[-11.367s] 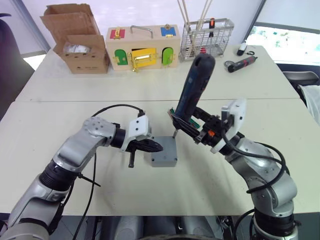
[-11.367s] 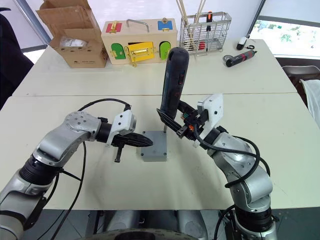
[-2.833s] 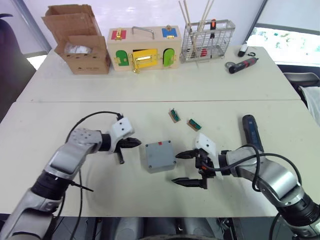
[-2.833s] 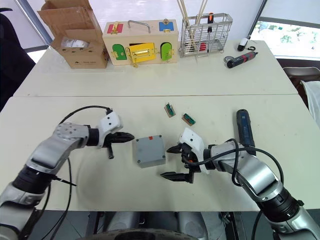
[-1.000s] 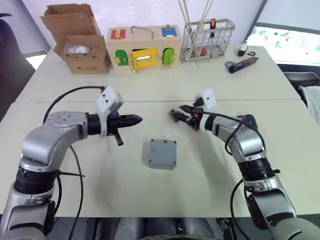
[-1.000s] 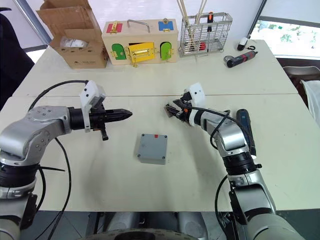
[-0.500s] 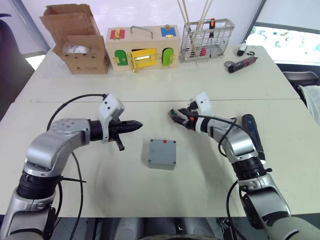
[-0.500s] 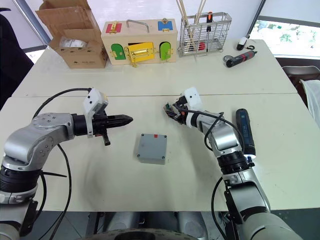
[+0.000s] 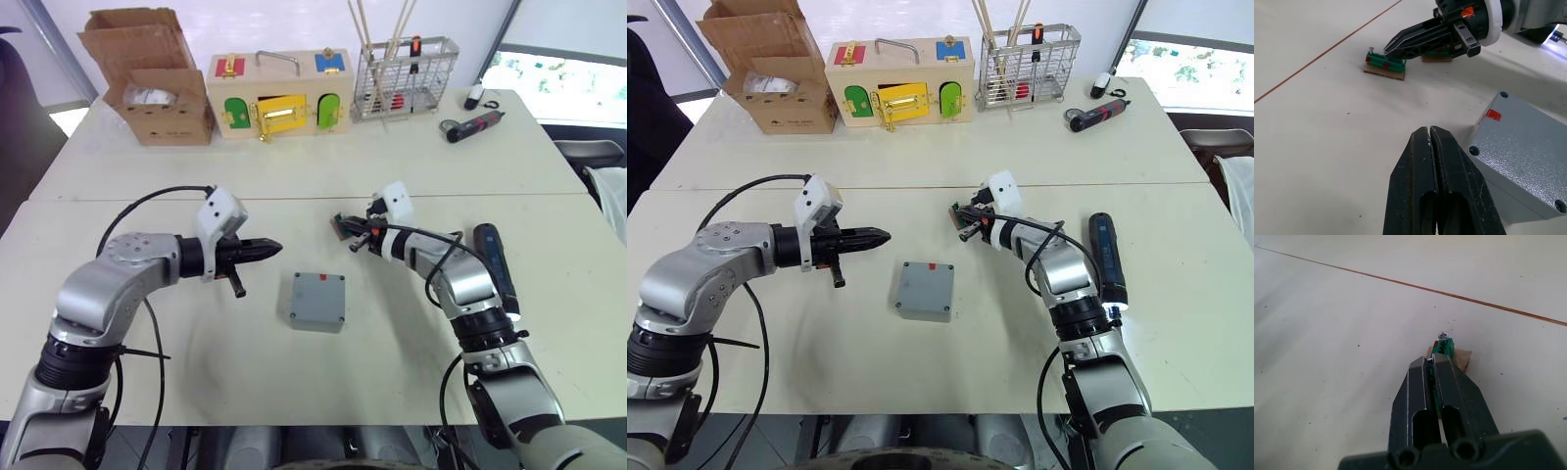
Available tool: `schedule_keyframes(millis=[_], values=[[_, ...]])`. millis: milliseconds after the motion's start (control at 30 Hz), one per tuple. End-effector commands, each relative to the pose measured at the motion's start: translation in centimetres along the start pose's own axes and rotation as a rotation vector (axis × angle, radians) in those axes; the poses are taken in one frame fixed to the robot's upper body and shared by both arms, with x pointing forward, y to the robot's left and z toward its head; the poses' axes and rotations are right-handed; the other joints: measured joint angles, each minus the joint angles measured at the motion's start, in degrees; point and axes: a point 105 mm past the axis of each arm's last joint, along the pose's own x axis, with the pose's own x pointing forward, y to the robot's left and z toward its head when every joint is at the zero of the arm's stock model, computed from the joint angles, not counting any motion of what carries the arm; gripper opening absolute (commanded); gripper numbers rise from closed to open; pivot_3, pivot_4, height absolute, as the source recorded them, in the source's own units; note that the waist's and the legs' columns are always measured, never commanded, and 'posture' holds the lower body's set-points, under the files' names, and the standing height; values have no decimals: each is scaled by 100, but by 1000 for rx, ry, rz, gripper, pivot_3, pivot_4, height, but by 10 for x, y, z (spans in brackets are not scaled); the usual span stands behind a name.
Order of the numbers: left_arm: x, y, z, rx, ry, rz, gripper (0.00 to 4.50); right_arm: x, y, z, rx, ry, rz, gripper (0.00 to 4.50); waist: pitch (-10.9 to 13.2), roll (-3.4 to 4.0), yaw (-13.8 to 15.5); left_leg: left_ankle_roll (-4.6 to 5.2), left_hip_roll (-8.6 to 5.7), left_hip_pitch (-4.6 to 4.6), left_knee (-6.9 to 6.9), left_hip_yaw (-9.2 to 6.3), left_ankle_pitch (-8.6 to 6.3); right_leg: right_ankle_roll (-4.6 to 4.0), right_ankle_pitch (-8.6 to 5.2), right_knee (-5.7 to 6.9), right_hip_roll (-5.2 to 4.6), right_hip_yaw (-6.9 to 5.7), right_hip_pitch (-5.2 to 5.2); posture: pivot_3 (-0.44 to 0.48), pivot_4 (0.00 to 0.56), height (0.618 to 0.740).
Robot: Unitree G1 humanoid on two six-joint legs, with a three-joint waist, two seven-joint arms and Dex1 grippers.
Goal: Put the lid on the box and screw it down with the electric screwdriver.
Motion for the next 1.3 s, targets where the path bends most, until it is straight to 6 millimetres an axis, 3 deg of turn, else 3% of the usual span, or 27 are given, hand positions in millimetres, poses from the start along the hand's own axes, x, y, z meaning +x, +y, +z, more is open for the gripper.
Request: schedule_keyframes(millis=[33, 233, 433, 567, 633, 700, 867, 933, 1033, 1300], values=[[-1, -3, 3, 29, -8, -12, 0, -2, -3, 19, -19, -64, -13, 64, 0, 0, 0, 0, 0, 0, 0, 0, 0, 0, 0, 0, 0, 0, 0, 0, 150, 740], [-1, -8, 7, 29, -28, -44, 0, -10, -7, 40, -32, -130, -23, 64, 0, 0, 3, 0, 0, 0, 0, 0, 0, 0, 0, 0, 0, 0, 0, 0, 150, 740], [-4, -11, 29, 53, -155, -107, 0, -24, -6, 62, -41, -170, 4, 64, 0, 0, 10, 0, 1, 0, -1, -1, 0, 0, 0, 0, 0, -1, 0, 0, 150, 740], [-6, -11, 43, 79, -265, -112, 0, -42, -3, 79, -36, -206, 37, 64, 0, 0, 19, 0, 0, 0, 0, -1, 0, 0, 0, -1, -2, -1, 1, 0, 150, 740], [-3, -13, 40, 79, -293, -113, 0, -59, 6, 85, -59, -215, 93, 64, 0, 0, 38, 0, -1, -1, 0, 0, 0, 0, 0, -2, -3, -1, 1, 0, 150, 740], [0, -18, 45, 84, -387, -90, 0, -78, 26, 79, -106, -176, 202, 64, -1, 2, 61, 2, -1, -1, -2, -2, -2, 0, 0, -6, -5, -1, 3, 0, 150, 740], [6, -35, 47, 9, -480, -100, 0, -102, 60, 64, -93, -107, 335, 64, -1, -1, 25, 37, -1, -1, -2, -3, -22, 0, 0, -11, -7, 0, 8, 0, 150, 740], [6, -40, 46, -11, -488, -105, 0, -105, 67, 61, -84, -98, 348, 64, -2, 0, 13, 38, 3, 2, -1, -3, -22, 0, 0, -4, -3, 1, 8, 0, 150, 740], [5, -53, 27, -45, -412, -146, 0, -106, 77, 55, -51, -86, 363, 64, -2, 0, 14, 36, 3, 7, 0, -4, -21, 0, 0, 1, -1, 2, 10, 0, 150, 740], [-6, -54, 2, 12, -295, -123, 0, -104, 85, 39, -17, -56, 354, 64, -2, 0, 54, 34, 0, 9, 3, -7, -20, 0, 0, -8, -6, -2, 22, 0, 150, 740]])
